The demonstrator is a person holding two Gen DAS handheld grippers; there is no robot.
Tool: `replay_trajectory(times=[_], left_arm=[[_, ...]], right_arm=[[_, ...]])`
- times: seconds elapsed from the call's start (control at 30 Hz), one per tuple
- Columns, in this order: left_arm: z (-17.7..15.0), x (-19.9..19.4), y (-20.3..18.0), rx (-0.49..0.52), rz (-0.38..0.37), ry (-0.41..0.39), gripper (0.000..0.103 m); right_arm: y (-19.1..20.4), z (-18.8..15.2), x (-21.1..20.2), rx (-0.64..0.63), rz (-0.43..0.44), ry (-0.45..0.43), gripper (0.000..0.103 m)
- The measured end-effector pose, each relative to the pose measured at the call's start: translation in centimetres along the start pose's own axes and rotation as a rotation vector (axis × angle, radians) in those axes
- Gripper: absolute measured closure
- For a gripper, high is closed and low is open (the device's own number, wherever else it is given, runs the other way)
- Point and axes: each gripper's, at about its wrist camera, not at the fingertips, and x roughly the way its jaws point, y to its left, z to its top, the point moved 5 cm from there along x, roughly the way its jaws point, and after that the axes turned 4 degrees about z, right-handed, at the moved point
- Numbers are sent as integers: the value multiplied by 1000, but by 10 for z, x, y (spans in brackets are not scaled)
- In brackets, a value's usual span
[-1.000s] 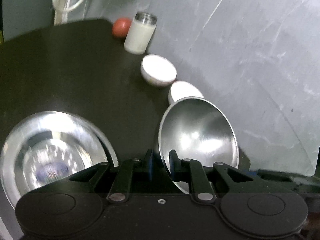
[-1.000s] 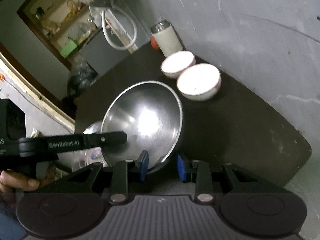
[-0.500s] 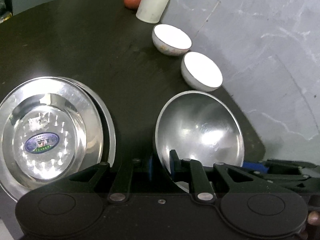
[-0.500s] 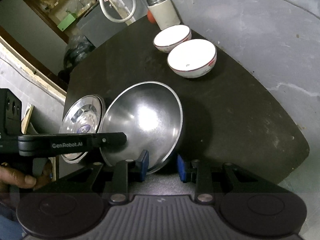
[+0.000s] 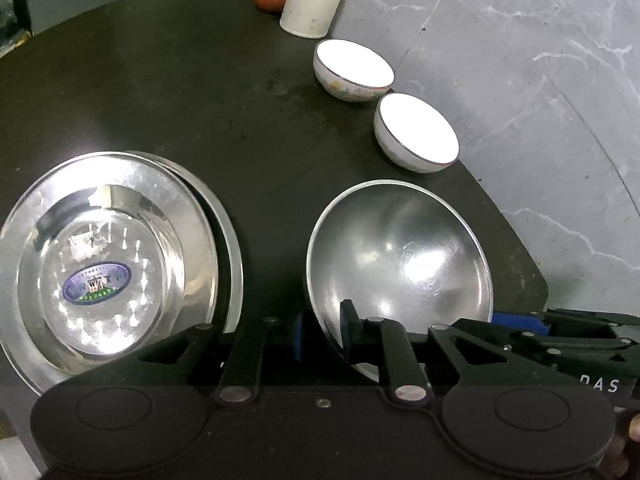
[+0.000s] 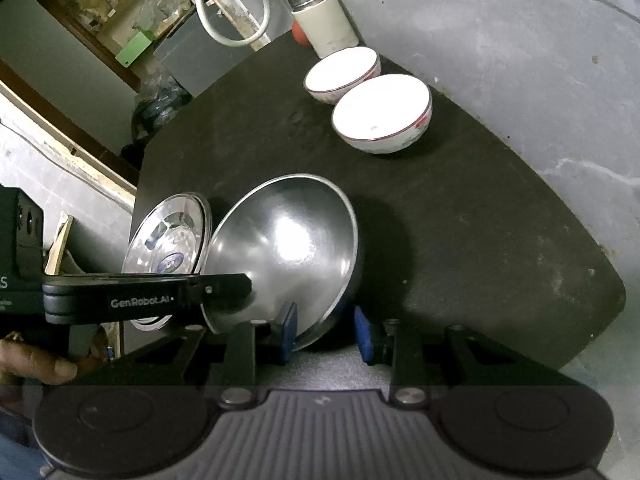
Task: Organize plates and bowls
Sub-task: 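Carry the steel bowl with both tools beside the plate stack and lower it, then open both tools to release the steel bowl on the table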
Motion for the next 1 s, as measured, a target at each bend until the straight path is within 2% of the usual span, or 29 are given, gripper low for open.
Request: replay_trajectory(times=[0.13,0.3,0.5,0.6,0.67,0.73,0.8,0.87,1.0], left_arm=[[0,-5,2,5,12,-20,70],[2,-21,1,38,5,-83,63],[11,-44,-7,118,31,-181,52],[23,-42,-10,128,33,-196,38],[33,-37,-12,125,37,-195,24],[41,-33,-14,121,35,-201,16],[51,-28,-15,121,45,-211,12],[63,-21,-15,123,76,-215,4],[86,-9,-16,139,135,-243,1]], right_arm=[[-4,0,-8,9,-23,-34,62],[-9,1,-18,27,-39,-88,61],[-10,3,-28,7,-76,-173,59],[-10,6,-29,0,-101,-220,46],[-10,10,-26,2,-109,-233,28],[-10,14,-22,6,-116,-246,17],[-10,17,-18,16,-126,-263,12],[-11,20,-14,29,-114,-276,3],[-14,30,-9,67,-86,-310,0]])
